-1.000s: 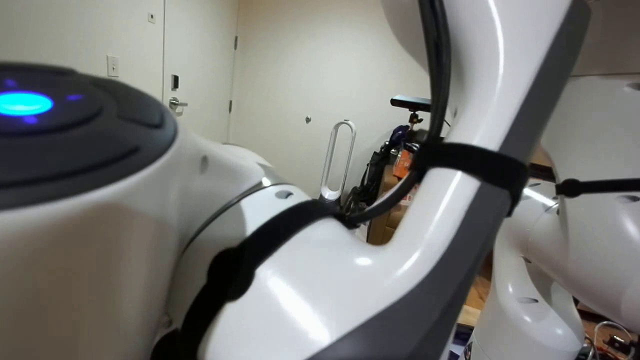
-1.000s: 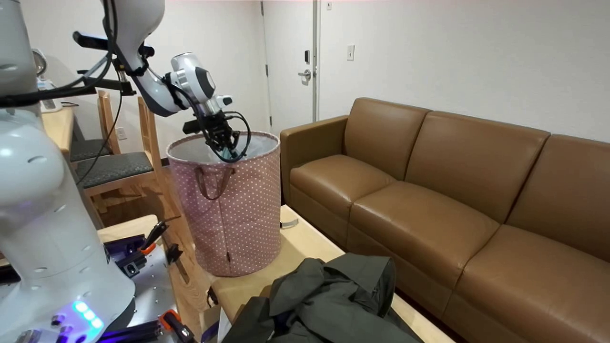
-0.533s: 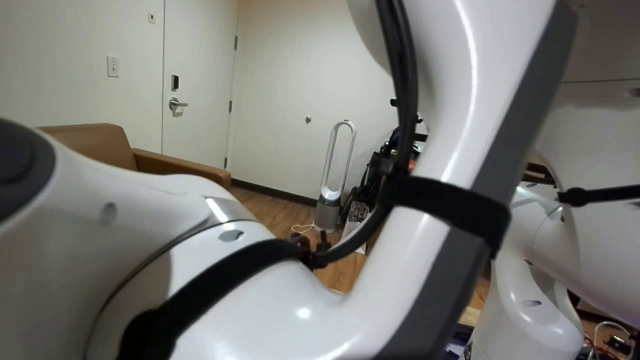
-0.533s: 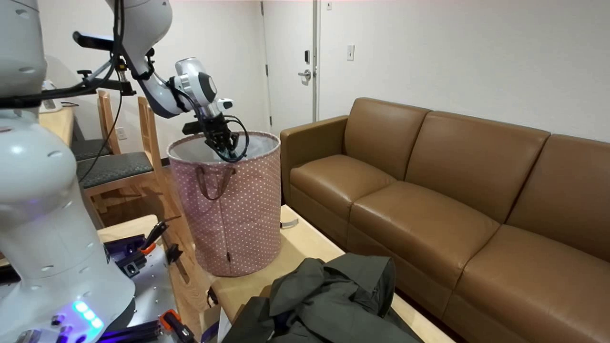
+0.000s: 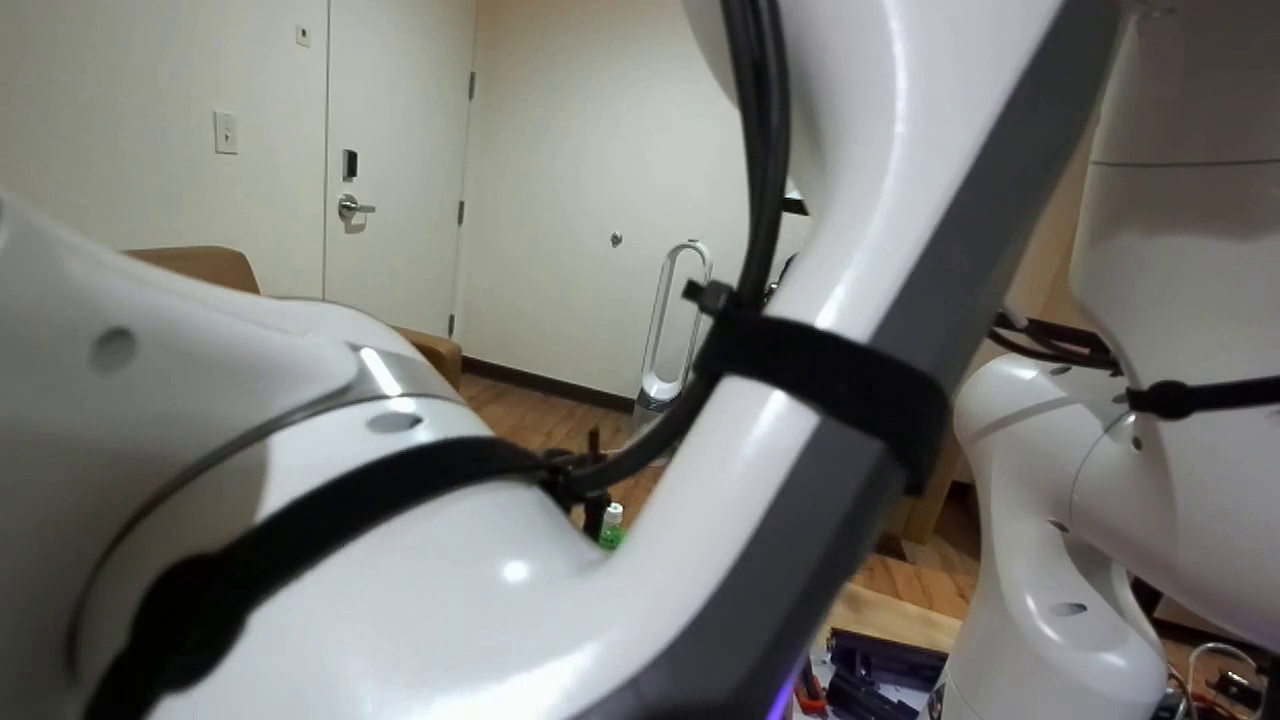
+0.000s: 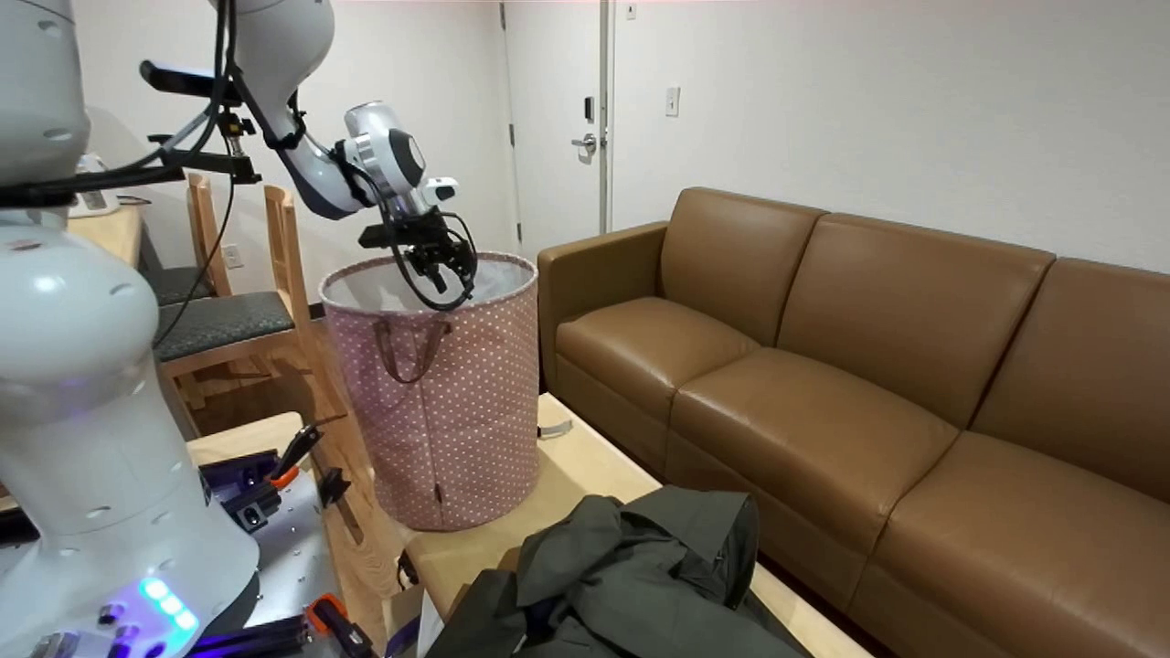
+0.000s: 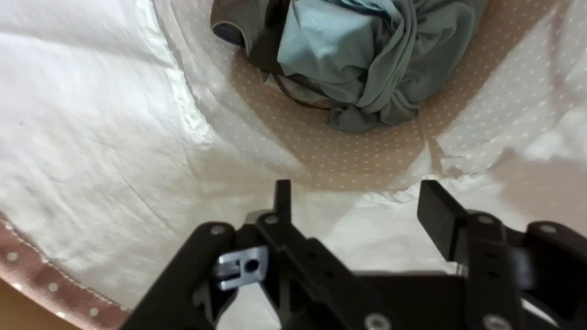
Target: Put the blue shirt in the laundry bag
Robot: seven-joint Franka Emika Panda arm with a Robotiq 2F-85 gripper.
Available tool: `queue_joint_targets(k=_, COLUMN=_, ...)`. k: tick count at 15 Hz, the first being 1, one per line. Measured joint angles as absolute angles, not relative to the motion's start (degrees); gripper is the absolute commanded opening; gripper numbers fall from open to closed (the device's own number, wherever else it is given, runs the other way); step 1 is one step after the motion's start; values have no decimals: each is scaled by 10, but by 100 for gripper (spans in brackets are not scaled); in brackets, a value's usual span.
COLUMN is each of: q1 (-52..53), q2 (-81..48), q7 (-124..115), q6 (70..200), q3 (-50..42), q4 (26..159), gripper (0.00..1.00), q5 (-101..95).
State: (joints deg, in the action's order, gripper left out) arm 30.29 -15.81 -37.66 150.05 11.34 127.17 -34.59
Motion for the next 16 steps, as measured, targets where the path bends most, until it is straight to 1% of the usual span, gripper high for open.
queue_joint_targets(k=3, q1=303, q2=-141, q7=-414, q6=1493, q3=106, q4=1258, gripper=100, q5=-346)
queue_joint_targets(k=9, q1=292, q2=-98, q7=-453, q6=1414, q3=101, q4=1226, gripper=100, q5=-365)
queue_joint_targets(k=11, q1=275, q2=-86, q7=-467, q6=1396, q3=94, q4=1224, gripper=100, q5=-387)
queue_joint_targets(k=16, q1=213, q2=-42, q7=-502, q6=1405, q3=81, q4=1238, gripper=100, q5=-422)
